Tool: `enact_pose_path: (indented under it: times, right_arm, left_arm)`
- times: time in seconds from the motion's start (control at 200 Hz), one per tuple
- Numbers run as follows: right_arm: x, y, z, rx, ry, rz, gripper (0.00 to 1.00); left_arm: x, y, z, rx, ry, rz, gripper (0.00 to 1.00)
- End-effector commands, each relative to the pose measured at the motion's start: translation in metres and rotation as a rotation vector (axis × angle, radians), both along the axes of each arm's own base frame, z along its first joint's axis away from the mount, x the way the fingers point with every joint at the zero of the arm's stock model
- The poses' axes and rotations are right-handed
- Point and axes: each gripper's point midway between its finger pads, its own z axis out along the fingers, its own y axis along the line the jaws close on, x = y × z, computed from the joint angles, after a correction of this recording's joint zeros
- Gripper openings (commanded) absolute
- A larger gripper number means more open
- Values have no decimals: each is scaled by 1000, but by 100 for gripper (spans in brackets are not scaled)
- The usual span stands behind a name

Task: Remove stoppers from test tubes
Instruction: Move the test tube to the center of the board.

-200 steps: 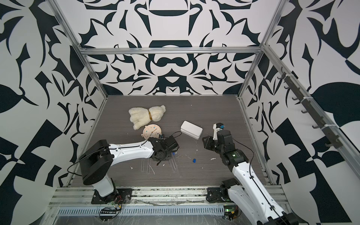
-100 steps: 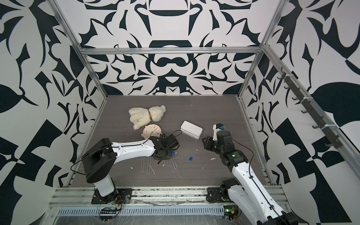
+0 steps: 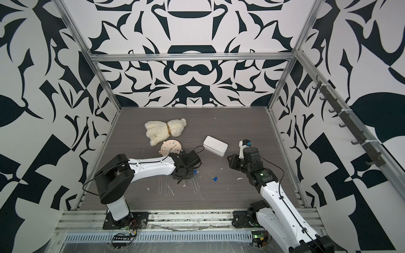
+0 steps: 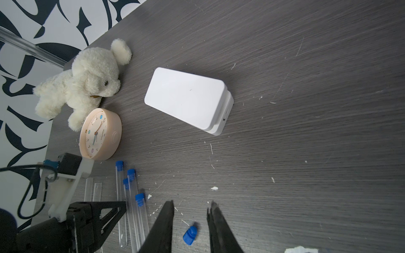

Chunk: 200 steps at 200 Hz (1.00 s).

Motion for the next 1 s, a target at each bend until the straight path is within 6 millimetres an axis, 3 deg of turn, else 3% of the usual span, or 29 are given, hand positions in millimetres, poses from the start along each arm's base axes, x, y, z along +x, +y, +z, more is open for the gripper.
enact_pose_path:
  times: [0.0, 0.505, 0.995]
  right_arm:
    - [5, 2, 7, 8, -39, 3, 29]
    - [6, 3, 11, 25, -37, -3, 29]
    - [7, 2, 8, 18, -31, -6, 28]
  left_arm:
    - [-8, 13, -7, 51, 42, -10, 28]
    - [-44, 59, -7, 120, 116, -65, 15]
    - [-52, 62, -17, 154, 179, -97, 25]
